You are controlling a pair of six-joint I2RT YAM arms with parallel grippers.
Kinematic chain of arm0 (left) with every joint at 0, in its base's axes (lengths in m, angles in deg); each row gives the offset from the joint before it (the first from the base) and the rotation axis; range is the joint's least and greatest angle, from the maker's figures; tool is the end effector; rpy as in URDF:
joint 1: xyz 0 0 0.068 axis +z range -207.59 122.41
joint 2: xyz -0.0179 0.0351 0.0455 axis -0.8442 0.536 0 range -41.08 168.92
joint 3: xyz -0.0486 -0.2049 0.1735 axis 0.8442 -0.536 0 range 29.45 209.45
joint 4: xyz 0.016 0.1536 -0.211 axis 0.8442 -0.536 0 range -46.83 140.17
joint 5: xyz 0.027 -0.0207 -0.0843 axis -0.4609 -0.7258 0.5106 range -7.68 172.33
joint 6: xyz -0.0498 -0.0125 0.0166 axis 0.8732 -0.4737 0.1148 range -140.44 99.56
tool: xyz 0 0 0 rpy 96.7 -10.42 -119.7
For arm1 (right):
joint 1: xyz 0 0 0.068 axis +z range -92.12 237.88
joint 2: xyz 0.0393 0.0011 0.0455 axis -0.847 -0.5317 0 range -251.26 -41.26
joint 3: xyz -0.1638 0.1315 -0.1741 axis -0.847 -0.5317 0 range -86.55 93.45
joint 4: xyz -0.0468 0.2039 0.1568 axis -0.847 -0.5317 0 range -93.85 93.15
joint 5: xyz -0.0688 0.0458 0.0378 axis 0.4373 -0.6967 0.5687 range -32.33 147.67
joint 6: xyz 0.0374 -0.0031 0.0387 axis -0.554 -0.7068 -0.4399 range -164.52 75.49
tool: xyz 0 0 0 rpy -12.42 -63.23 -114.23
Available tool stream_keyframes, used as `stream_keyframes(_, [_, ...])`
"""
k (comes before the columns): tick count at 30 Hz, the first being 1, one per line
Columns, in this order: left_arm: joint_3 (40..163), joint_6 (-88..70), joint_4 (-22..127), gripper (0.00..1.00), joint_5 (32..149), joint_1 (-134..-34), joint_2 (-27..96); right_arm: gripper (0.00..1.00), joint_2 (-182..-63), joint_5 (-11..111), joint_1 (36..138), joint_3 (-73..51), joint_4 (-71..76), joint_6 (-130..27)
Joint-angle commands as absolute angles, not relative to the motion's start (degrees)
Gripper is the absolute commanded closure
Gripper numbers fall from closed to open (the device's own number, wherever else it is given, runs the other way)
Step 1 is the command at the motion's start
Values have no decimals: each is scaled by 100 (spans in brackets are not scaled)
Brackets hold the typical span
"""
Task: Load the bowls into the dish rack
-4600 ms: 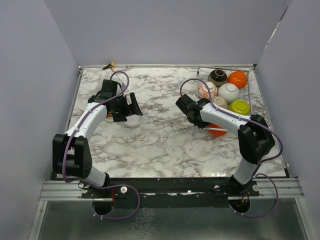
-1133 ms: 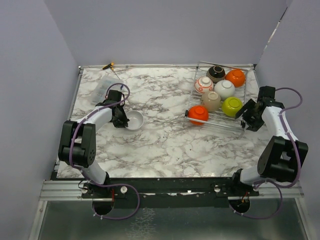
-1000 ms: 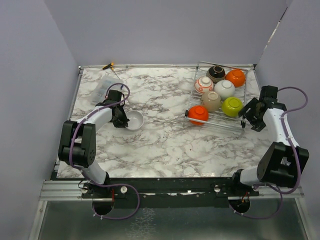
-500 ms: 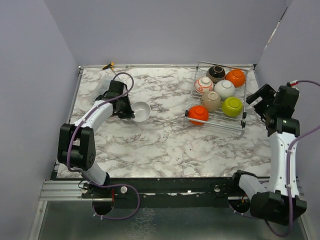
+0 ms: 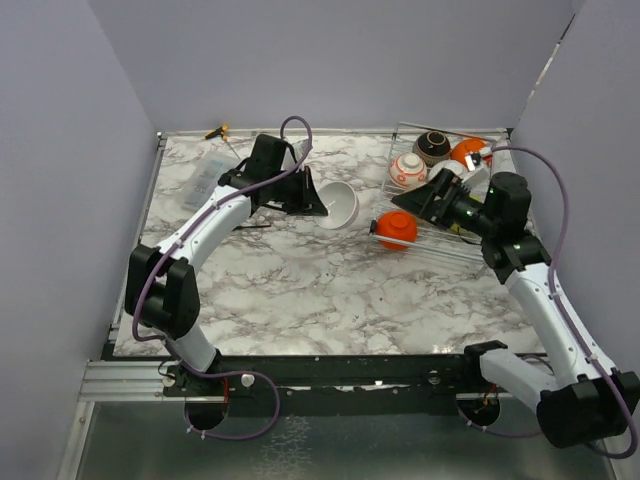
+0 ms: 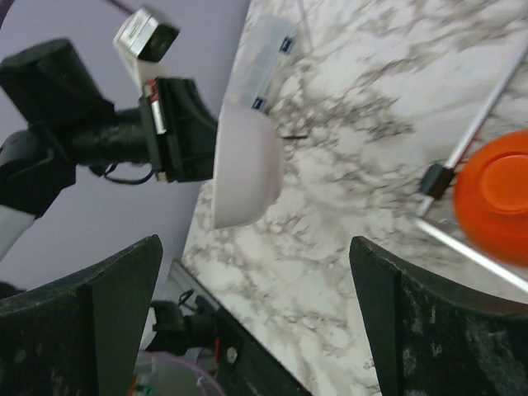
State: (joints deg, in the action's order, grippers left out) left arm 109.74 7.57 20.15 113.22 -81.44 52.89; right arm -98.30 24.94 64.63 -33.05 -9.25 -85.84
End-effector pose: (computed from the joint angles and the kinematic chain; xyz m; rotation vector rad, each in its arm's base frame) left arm 0.3275 -0.1647 0.3050 0.1990 2.4425 -1.0596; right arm 0.2206 0.0453 0.3512 0.1632 1.9453 1.0967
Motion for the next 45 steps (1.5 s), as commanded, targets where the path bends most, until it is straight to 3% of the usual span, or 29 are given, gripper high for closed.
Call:
stream_keyframes(1, [11147,889,2046,100,12068,-8164,5461,0,-10136,2394,7403,-3557,255,-9442])
stream_keyframes(6, [11160,948,2046,100,12314,-8176,5527,0,-10759,2358,7891,-3463,762,-9667])
stream_keyframes(12, [11175,864,2022,100,12507,-8182,5550,1,-11350,2971,8051,-3017,-296,-9377])
stream_keyframes(16, [11210,810,2023,100,12646,-8200,5589,2,-11599,2739,8060,-3067,-119,-9448])
stream_keyframes(30, [11415,750,1980,100,12482,-8205,5866,30,-12185,1841,8073,-2723,332,-9751])
stream_keyframes(42, [11385,566,1976,100,12202,-8205,5867,28,-12354,1506,8073,-2578,635,-10105])
stream_keyframes(45, [11373,591,1974,100,12119,-8202,5860,34,-12372,1493,8074,-2536,701,-10190])
